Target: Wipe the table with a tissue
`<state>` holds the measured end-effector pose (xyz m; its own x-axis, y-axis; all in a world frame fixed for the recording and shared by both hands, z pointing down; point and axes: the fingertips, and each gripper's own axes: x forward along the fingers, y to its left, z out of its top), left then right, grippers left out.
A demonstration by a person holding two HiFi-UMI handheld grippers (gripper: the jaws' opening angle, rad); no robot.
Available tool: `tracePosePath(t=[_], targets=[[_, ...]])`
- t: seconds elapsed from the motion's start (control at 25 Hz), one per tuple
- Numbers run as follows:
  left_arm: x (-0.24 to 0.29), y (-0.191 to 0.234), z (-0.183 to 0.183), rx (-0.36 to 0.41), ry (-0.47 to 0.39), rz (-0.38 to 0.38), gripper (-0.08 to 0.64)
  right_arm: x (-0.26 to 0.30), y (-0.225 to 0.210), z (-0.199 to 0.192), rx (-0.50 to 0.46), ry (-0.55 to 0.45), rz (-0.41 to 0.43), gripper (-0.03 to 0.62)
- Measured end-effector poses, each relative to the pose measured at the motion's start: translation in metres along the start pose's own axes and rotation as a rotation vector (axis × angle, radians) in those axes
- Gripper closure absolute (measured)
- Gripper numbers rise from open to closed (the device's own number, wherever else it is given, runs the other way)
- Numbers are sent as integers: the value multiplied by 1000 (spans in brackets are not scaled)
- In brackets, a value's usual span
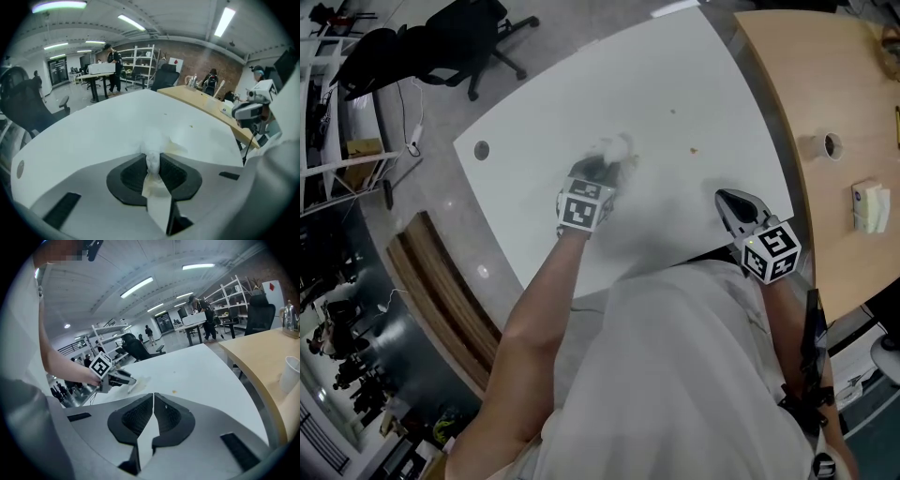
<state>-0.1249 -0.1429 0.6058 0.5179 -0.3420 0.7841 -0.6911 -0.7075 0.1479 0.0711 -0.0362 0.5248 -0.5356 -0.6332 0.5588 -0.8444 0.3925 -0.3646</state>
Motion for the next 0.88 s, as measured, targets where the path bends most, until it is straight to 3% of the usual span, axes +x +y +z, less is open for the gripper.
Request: tracePosePath(t=[0.2, 0.32, 0.4, 0.6, 0.72, 0.88], targets=[[18, -50, 13, 160, -2, -32, 495, -2, -1, -2, 3, -4, 0, 574], [28, -53, 17, 240, 25, 8, 495, -4, 0, -2, 2, -9, -2, 574], [36, -48, 18, 254, 47, 32, 495, -4, 0, -2, 3, -15, -1, 574], [50, -54, 12, 267, 84, 4, 496, -10, -2, -6, 10, -23, -7, 574], [49, -62, 8, 247, 117, -44, 497, -14, -5, -10, 14, -23, -11, 574], [45, -89, -2, 320, 159, -112, 497, -13, -3, -13, 12, -20, -10, 574]])
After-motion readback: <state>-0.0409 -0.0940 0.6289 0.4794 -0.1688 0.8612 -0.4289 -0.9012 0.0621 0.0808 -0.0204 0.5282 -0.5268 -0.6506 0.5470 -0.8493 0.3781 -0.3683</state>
